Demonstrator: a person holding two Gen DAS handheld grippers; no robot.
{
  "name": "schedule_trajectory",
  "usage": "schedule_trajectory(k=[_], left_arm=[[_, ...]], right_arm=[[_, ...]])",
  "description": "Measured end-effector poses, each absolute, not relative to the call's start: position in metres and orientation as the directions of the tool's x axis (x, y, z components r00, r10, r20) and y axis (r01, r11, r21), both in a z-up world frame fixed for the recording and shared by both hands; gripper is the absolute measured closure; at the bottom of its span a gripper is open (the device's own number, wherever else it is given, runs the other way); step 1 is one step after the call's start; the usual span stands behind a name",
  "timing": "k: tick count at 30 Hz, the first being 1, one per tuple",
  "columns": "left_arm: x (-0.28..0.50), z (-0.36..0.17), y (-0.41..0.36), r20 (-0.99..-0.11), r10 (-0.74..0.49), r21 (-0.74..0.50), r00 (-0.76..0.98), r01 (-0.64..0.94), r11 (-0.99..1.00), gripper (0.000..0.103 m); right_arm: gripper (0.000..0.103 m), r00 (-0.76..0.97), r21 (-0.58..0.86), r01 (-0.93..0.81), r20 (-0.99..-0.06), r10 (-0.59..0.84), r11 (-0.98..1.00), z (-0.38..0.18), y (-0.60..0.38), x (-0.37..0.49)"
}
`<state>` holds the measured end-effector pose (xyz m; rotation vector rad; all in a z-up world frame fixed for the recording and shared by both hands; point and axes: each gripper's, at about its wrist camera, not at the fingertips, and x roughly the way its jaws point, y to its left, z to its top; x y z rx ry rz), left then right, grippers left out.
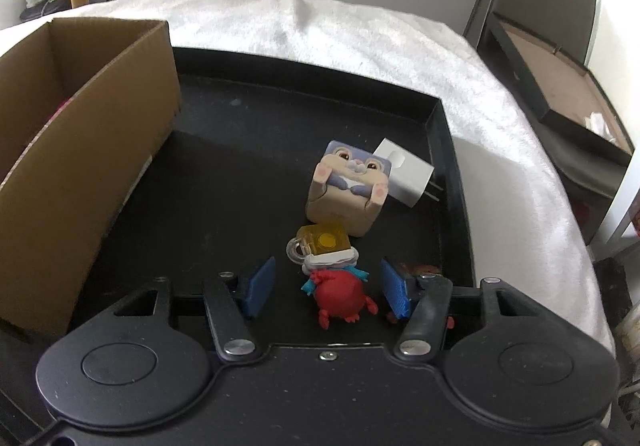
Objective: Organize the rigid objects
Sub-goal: 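Move the right tool to the red crab figure and grasp it, then carry the red crab figure with the right tool over the box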
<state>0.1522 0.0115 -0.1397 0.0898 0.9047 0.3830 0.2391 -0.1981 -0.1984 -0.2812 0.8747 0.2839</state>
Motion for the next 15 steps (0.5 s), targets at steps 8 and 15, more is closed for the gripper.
schedule_trajectory(k=[8, 15], left_arm=[[0.151, -0.14, 0.006, -0.742, 0.375, 0.255, 0.555, -0.283, 0.925, 0.093], [0.149, -0.141, 0.007, -0.739, 0.37, 0.248, 0.563, -0.285, 0.926, 0.093]], right_arm=[[0.067, 0.593, -0.104, -0.37, -0.792, 0.148, 0.923, -0.189, -0.197, 0.229], [0.067, 0.605, -0.084, -0.384, -0.775, 0.182, 0.92, -0.169, -0.194, 0.217]])
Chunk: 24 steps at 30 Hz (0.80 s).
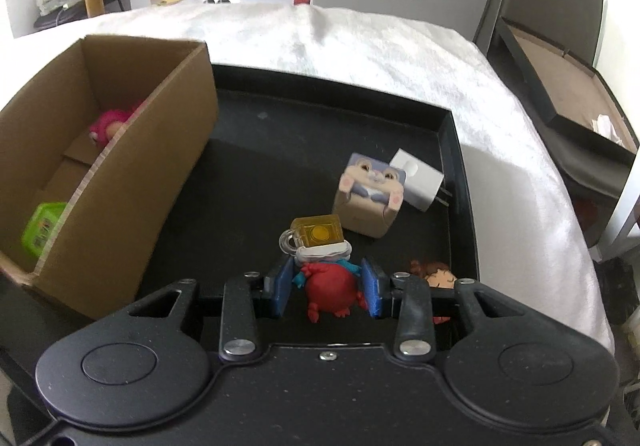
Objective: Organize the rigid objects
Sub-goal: 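Carry the red crab figure with the right tool over the box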
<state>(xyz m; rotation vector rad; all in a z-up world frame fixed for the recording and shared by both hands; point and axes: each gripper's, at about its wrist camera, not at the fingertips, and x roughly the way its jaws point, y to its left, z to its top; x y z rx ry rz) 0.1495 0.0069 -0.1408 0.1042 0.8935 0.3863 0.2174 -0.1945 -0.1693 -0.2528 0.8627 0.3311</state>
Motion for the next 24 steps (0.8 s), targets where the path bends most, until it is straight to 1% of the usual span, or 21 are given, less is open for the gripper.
schedule_trajectory(k=[6, 15, 24], left_arm=[[0.149, -0.142, 0.009, -0.734, 0.371, 0.247, 0.569, -0.285, 0.926, 0.093], [0.147, -0.145, 0.001, -0.707, 0.385, 0.298, 0.593, -0.245, 0.923, 0.093], [0.145, -0.144, 0.008, -0.714, 0.353, 0.264, 0.605, -0.235, 0.936, 0.094]], right_arm=[[0.067, 0.635, -0.08, -0.39, -0.745, 0.205, 0.917, -0.145, -0.189, 0.216], [0.067, 0.666, -0.083, -0.422, -0.704, 0.246, 0.903, -0.117, -0.172, 0.209], [0.067, 0.68, -0.083, -0.483, -0.663, 0.313, 0.872, -0.095, -0.153, 0.198]])
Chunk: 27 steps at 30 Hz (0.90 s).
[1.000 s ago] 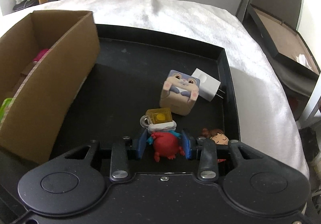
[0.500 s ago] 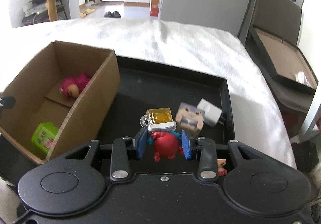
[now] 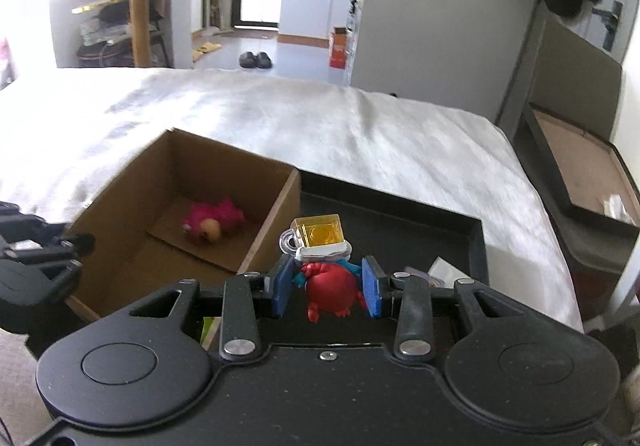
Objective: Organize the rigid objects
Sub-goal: 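Carry the red crab figure with the right tool over the box, then open the right tool to drop the red crab figure into the box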
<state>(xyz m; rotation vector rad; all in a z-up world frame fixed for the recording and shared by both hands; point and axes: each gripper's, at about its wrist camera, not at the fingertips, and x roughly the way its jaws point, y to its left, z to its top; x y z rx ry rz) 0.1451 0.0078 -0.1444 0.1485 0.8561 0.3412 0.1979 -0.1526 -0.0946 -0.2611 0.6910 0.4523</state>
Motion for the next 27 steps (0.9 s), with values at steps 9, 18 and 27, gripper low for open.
schedule_trajectory(k=[9, 18, 27], left_arm=[[0.144, -0.144, 0.012, -0.718, 0.328, 0.235, 0.614, -0.229, 0.944, 0.095], [0.144, -0.142, 0.016, -0.725, 0.309, 0.198, 0.616, -0.244, 0.949, 0.095], [0.143, -0.141, 0.016, -0.726, 0.302, 0.191, 0.618, -0.242, 0.951, 0.096]], right_arm=[[0.067, 0.657, -0.08, -0.565, -0.645, 0.39, 0.821, -0.086, -0.132, 0.191], [0.067, 0.624, -0.091, -0.631, -0.649, 0.435, 0.77, -0.091, -0.111, 0.188], [0.059, 0.622, -0.073, -0.636, -0.638, 0.455, 0.768, -0.099, -0.112, 0.196]])
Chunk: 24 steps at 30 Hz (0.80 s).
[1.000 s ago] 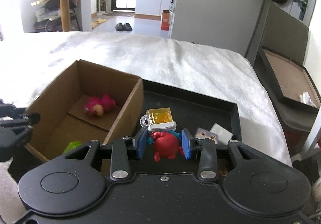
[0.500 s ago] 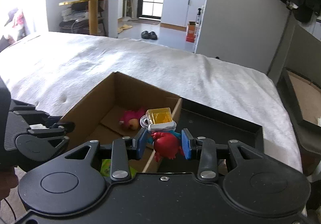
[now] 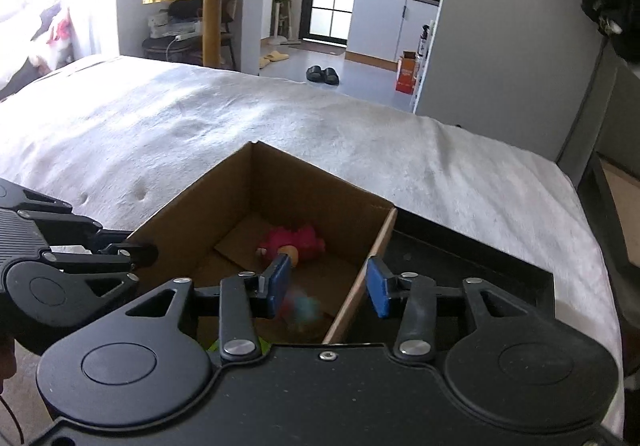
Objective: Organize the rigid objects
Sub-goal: 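Open the right tool to drop the red crab figure into the box, then move the right tool down to the girl figurine and close on it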
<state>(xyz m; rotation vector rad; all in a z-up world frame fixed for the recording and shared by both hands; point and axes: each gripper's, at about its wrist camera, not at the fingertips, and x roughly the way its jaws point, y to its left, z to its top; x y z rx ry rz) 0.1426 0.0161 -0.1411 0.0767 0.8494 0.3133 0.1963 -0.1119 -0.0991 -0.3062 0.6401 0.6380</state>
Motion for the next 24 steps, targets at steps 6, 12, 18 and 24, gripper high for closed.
schedule_trajectory(k=[6, 12, 18, 24], left_arm=[[0.144, -0.142, 0.014, -0.729, 0.31, 0.198, 0.611, -0.246, 0.949, 0.095], [0.144, -0.142, 0.013, -0.728, 0.319, 0.207, 0.606, -0.25, 0.946, 0.095], [0.146, -0.14, 0.015, -0.737, 0.311, 0.185, 0.6, -0.264, 0.947, 0.095], [0.146, -0.139, 0.018, -0.742, 0.312, 0.186, 0.593, -0.264, 0.946, 0.095]], right_arm=[[0.057, 0.638, -0.033, -0.579, -0.64, 0.428, 0.814, -0.101, -0.135, 0.192], [0.056, 0.667, -0.05, -0.517, -0.65, 0.365, 0.855, -0.107, -0.154, 0.189], [0.056, 0.67, -0.054, -0.477, -0.668, 0.323, 0.877, -0.115, -0.173, 0.188], [0.049, 0.68, -0.081, -0.454, -0.675, 0.286, 0.887, -0.12, -0.185, 0.19]])
